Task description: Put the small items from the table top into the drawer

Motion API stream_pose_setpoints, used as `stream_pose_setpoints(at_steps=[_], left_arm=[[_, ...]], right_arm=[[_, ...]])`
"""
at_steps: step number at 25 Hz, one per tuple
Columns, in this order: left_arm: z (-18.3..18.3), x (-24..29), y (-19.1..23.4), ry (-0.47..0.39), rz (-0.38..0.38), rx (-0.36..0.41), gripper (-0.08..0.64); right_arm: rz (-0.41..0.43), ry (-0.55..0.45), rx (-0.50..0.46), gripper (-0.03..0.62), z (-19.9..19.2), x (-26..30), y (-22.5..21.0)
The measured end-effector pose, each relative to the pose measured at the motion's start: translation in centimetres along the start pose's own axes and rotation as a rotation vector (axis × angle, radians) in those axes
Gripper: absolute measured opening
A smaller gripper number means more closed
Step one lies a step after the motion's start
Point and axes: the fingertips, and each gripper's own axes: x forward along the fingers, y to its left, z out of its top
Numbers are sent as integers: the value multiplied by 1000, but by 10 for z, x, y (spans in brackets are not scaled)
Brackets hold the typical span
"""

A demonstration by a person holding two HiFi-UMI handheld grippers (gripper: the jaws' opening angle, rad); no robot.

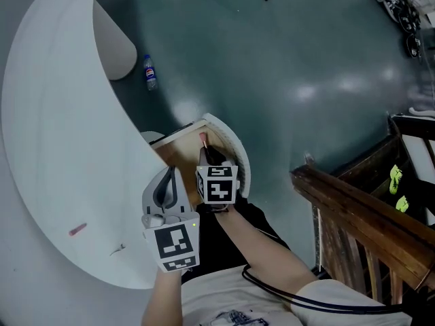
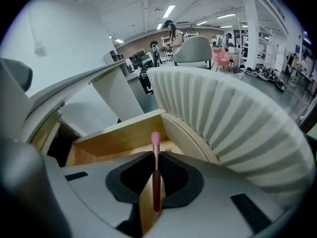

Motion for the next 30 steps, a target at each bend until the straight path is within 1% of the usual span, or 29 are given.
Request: stream_pose_setpoints(at_steps=[3, 9, 15, 18, 24, 30], left_arm=[[0, 1, -1, 11, -1, -2, 34], [-2, 4, -2, 39, 7, 5, 34], [-2, 5, -1, 57, -15, -16, 34], [-2, 5, -2, 60, -20, -24, 34], [-4, 7, -2, 67, -18, -15, 34], [-4, 6, -2, 67, -24, -27, 34]], right_arm=[[-13, 11, 9, 61, -4, 10, -4], [4, 29, 25, 61, -12, 30, -2], [-64, 47, -21, 61, -9, 42, -9], [-80, 66, -27, 61, -12, 51, -14], [-103, 104, -87, 61, -17, 64, -19], [-116, 142, -105, 61, -23, 68, -21]])
